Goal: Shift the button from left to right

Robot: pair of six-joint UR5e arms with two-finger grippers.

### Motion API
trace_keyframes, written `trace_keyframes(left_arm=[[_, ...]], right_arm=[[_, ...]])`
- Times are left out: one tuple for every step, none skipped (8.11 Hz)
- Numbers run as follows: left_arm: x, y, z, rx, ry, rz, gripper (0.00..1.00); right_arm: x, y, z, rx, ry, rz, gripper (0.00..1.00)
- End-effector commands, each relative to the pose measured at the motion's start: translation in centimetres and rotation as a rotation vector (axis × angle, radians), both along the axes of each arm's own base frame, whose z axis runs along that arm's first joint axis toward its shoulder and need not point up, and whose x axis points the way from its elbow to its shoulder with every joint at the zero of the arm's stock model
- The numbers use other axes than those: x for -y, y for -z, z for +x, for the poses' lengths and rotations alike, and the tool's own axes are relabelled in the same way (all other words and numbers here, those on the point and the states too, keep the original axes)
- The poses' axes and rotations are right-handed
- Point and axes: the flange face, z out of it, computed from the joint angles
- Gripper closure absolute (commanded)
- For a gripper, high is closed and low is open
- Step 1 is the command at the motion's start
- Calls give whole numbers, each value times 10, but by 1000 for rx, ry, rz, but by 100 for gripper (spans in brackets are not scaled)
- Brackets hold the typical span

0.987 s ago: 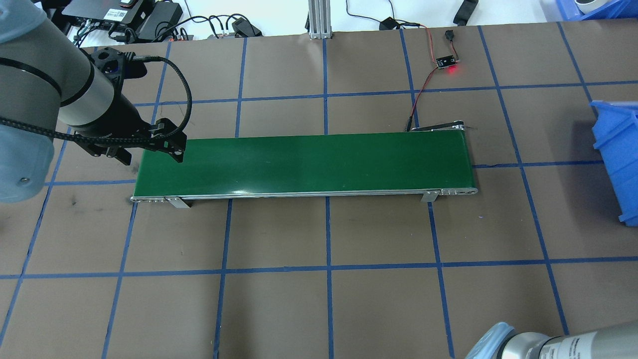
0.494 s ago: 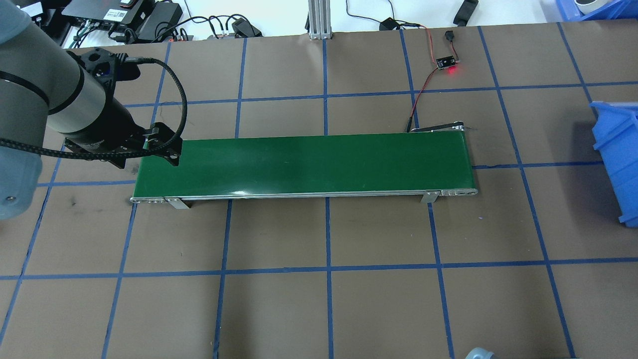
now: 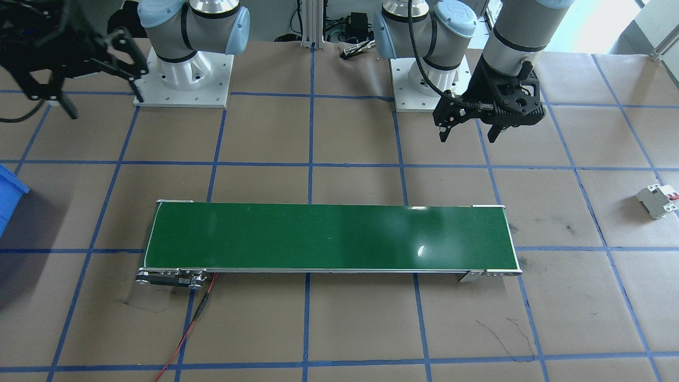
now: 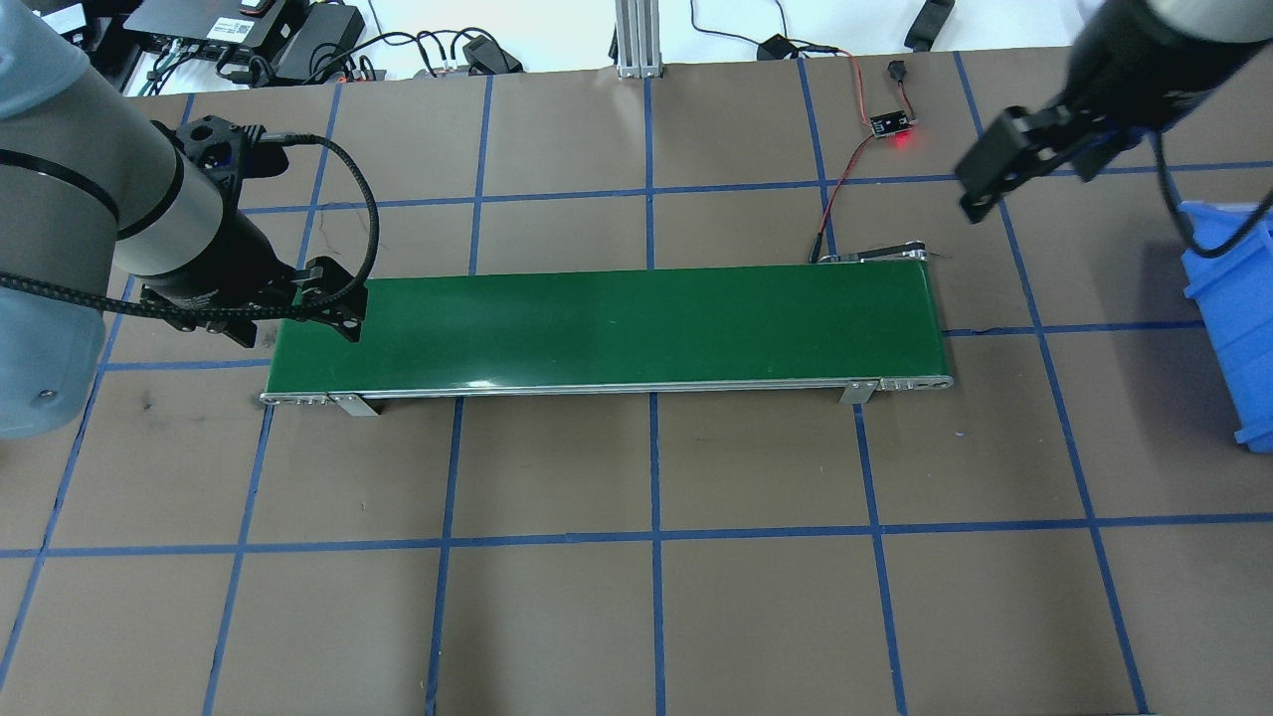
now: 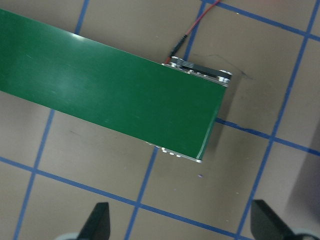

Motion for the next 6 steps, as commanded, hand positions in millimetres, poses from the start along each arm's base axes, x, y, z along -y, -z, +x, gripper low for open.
trace_keyframes(left_arm=[[-2, -8, 3, 7, -11, -30, 0], [-9, -16, 1, 11, -10, -48, 0], [-24, -37, 0, 18, 0, -99, 0], [-27, -38, 0, 17, 17, -100, 0], [-26, -37, 0, 21, 19, -96, 0], [-27, -38, 0, 18, 20, -91, 0]], right_arm=[[8, 33, 99, -34, 98, 15, 0], [11, 37, 99, -38, 98, 18, 0], [13, 39, 99, -40, 97, 21, 0], [13, 40, 99, -46, 80, 20, 0], [15, 40, 96, -47, 80, 20, 0], [16, 40, 91, -71, 87, 18, 0]])
